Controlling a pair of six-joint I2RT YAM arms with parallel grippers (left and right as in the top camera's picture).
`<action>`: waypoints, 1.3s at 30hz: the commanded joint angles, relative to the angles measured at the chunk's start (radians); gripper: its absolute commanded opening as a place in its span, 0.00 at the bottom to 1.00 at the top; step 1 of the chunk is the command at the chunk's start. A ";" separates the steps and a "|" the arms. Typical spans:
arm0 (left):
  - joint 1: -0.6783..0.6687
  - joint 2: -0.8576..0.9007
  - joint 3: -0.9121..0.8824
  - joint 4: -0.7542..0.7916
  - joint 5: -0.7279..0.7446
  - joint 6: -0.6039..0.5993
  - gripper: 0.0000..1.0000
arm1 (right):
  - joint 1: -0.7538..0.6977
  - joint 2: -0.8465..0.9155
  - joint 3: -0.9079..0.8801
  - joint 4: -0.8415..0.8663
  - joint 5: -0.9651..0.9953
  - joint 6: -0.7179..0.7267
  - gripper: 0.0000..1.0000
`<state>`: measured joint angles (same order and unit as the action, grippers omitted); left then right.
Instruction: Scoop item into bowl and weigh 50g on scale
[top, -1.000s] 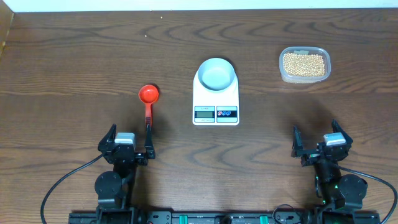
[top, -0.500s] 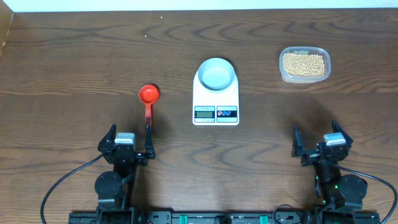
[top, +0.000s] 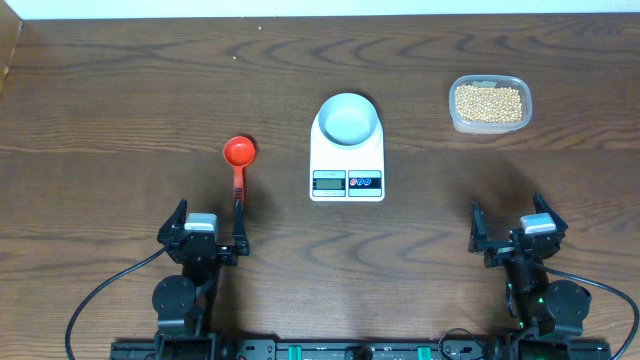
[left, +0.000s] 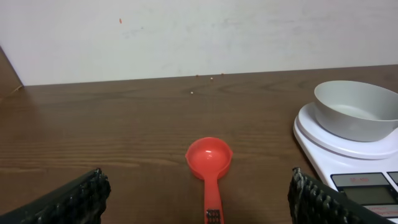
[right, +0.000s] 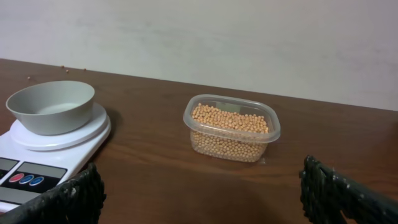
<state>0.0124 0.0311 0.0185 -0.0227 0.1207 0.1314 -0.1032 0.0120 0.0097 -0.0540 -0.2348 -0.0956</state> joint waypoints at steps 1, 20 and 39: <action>0.005 0.005 -0.014 -0.039 -0.001 0.006 0.94 | -0.001 -0.005 -0.005 0.000 -0.003 -0.007 0.99; 0.005 0.005 -0.014 -0.039 -0.001 0.006 0.94 | -0.001 -0.005 -0.005 0.000 -0.004 -0.007 0.99; 0.005 0.129 0.128 -0.037 0.052 -0.043 0.94 | -0.001 -0.005 -0.005 0.000 -0.003 -0.007 0.99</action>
<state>0.0124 0.0799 0.0502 -0.0612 0.1287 0.1066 -0.1032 0.0120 0.0097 -0.0540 -0.2348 -0.0956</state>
